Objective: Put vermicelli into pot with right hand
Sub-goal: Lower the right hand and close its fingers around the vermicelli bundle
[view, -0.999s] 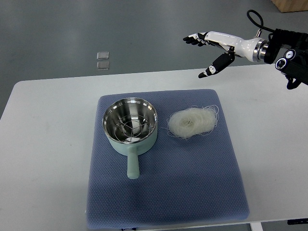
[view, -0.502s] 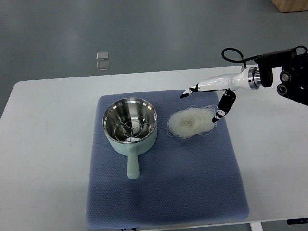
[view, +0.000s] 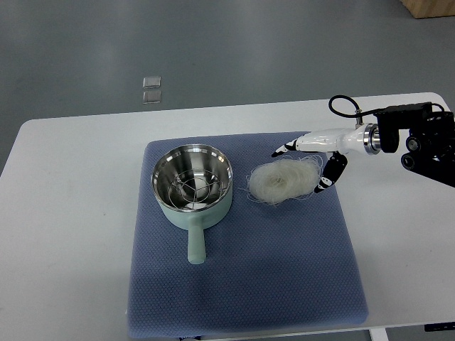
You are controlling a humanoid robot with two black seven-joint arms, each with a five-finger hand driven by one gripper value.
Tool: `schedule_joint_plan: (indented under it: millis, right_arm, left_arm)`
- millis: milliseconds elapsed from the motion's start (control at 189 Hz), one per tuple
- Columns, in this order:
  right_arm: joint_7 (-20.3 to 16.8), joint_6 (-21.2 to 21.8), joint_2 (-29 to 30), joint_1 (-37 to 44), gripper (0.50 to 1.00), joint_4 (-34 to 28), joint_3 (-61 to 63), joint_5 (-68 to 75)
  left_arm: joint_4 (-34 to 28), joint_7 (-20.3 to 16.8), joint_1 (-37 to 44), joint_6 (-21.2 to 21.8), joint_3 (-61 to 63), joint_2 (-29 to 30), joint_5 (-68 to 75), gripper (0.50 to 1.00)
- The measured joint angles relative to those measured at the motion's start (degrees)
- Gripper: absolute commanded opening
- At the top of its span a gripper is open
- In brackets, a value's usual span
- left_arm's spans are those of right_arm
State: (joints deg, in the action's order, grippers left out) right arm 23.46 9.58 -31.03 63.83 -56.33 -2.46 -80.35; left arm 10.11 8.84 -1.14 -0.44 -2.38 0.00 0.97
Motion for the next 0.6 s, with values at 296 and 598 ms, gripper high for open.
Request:
schedule_joint_plan:
  millis: [296, 598]
  right_arm:
    - [-0.2, -3.7, 3.4, -2.2, 0.944, 2.4, 0.0, -0.7]
    - [-0.5, -4.3, 4.4, -2.4, 0.94, 3.3, -0.5, -1.6]
  left_arm:
    - [0.0, 0.0, 0.0, 0.0, 0.0, 0.0, 0.0, 1.0]
    - [0.0, 0.0, 0.0, 0.0, 0.0, 0.0, 0.0, 1.0]
